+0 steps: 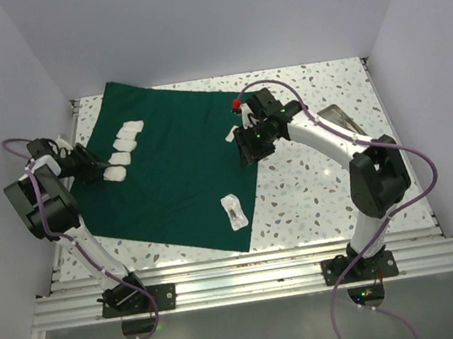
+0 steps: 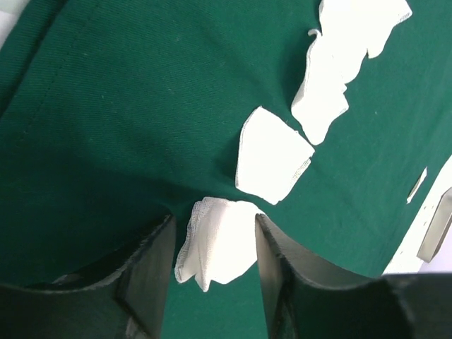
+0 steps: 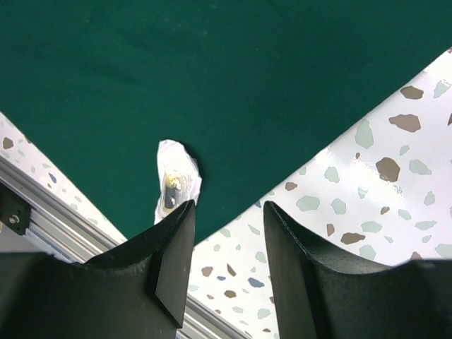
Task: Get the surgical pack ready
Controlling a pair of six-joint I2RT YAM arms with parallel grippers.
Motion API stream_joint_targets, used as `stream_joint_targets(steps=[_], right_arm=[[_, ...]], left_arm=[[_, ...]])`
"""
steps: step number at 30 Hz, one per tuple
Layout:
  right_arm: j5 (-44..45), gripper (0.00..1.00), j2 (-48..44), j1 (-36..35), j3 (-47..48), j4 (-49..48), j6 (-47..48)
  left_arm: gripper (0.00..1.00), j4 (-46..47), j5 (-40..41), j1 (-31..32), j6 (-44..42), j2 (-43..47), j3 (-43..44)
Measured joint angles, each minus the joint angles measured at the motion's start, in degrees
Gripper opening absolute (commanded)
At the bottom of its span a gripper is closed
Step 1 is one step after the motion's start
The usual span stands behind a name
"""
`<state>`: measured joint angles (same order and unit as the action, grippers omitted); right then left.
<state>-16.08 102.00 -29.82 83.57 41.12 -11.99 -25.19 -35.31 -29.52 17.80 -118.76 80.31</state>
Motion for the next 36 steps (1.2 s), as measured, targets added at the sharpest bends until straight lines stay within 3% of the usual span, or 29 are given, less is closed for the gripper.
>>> stream_joint_targets(steps=[12,18,21,36], right_arm=[[0.0,0.47,0.0,0.0,0.0,0.0,0.0],[0.0,0.47,0.0,0.0,0.0,0.0,0.0],[0.0,0.47,0.0,0.0,0.0,0.0,0.0],[0.0,0.47,0.0,0.0,0.0,0.0,-0.1]], left_arm=[[0.34,0.0,-0.9,0.0,-1.1,0.0,-1.4],[0.15,-1.1,-0.5,0.0,-0.9,0.0,-1.4],[0.01,-1.2,-0.6,0.0,-0.8,0.0,-1.4],[0.0,0.4,-7.9,0.7,4.3,8.4,-6.9]])
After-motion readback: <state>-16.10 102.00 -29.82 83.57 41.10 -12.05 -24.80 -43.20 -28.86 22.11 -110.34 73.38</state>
